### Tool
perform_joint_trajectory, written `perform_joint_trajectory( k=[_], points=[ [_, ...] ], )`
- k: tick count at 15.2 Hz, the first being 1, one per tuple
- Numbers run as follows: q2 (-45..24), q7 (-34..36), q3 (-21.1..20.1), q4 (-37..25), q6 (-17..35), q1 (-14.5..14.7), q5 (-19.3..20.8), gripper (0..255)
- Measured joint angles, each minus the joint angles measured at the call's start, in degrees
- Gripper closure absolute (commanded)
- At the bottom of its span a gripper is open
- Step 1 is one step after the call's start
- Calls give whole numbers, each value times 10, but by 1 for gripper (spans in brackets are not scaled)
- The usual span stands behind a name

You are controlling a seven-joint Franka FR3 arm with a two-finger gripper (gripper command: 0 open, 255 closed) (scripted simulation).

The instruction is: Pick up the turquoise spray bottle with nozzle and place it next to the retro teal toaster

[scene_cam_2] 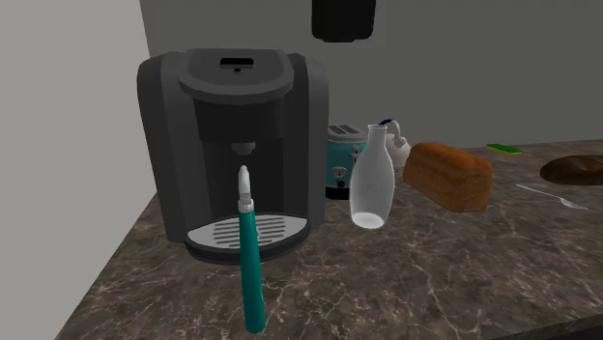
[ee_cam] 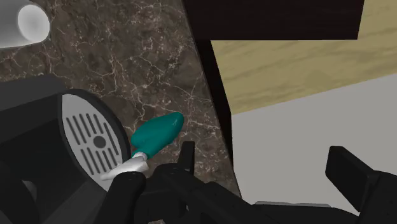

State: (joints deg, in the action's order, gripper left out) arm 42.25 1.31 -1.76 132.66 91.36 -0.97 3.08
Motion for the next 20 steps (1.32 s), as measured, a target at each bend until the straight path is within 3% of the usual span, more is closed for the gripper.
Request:
perform_joint_trajectory(
  k=[3, 15, 20],
  points=[
    [-17, 27, -2, 3, 19, -13, 1, 0],
    [-188, 309, -17, 26, 207, -133, 23, 0],
    [-244, 402, -11, 22, 254, -171, 36, 0]
  ],
)
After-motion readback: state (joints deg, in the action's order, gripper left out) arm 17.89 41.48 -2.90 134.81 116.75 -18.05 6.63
